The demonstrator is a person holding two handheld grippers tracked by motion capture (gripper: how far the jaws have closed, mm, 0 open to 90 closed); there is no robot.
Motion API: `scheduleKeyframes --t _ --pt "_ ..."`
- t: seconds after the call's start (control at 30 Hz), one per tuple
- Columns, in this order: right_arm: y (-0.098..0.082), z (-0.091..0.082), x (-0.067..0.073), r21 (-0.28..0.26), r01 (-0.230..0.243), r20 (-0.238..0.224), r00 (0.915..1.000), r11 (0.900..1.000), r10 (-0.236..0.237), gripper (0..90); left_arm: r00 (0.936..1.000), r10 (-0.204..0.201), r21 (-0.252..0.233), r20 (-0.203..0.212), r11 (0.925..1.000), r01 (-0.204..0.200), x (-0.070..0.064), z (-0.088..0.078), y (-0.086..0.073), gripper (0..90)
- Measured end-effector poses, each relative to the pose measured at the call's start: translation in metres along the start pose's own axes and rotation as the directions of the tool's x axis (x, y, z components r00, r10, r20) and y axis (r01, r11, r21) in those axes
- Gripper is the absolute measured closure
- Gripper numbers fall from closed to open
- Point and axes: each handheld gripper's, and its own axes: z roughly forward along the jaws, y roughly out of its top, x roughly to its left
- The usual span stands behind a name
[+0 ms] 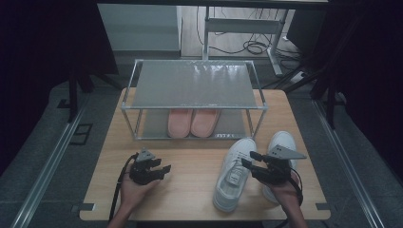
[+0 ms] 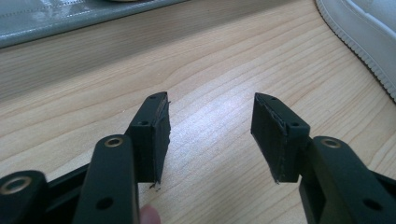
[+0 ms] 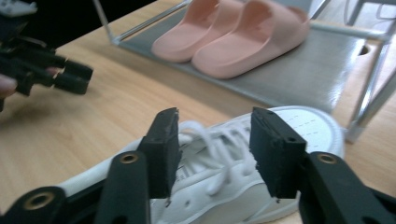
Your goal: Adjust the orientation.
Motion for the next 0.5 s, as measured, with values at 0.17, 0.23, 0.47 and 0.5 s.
scheduleKeyframes --t 0.17,0.23,0.47,0.5 --pt "-0.003 0.004 0.011 0.032 0.006 -0.047 0.9989 0.999 -0.005 67.8 0.9999 -0.01 -0.004 -0.014 0.9999 0.01 0.002 -0.002 0.0 46.3" --pt "-0.004 0.005 0.016 0.038 0.017 -0.065 0.9978 0.999 -0.014 73.4 0.9998 -0.018 -0.005 -0.011 0.9998 0.018 0.002 -0.002 0.001 45.8" --pt "-0.005 0.008 0.036 0.052 0.061 -0.127 0.9905 0.997 -0.053 84.6 0.9998 -0.019 -0.006 -0.008 0.9998 0.019 0.002 -0.005 0.002 44.7" --pt "-0.005 0.009 0.039 0.055 0.067 -0.132 0.9894 0.996 -0.059 85.9 0.9998 -0.02 -0.006 -0.008 0.9998 0.02 0.002 -0.006 0.002 44.7"
